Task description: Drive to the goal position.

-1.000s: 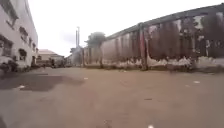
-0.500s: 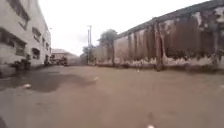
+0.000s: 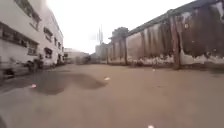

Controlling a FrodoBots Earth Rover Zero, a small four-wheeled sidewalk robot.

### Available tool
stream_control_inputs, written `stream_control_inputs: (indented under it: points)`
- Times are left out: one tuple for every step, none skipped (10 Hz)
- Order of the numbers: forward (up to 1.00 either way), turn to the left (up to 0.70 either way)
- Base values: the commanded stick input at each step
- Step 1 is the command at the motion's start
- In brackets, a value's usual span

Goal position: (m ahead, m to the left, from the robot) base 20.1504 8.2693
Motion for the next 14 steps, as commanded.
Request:
stream_control_inputs:
  points:
    - [0.7, 0.19]
    - [0.7, -0.1]
    - [0.7, -0.35]
    - [0.7, -0.35]
    - [0.7, -0.08]
    - [0.7, -0.01]
    - [0.7, 0.0]
    - [0.7, 0.0]
    - [0.7, 0.0]
    - [0.7, 0.0]
    - [0.7, 0.0]
    - [0.7, 0.0]
    - [0.7, 0.0]
    - [0.7, 0.0]
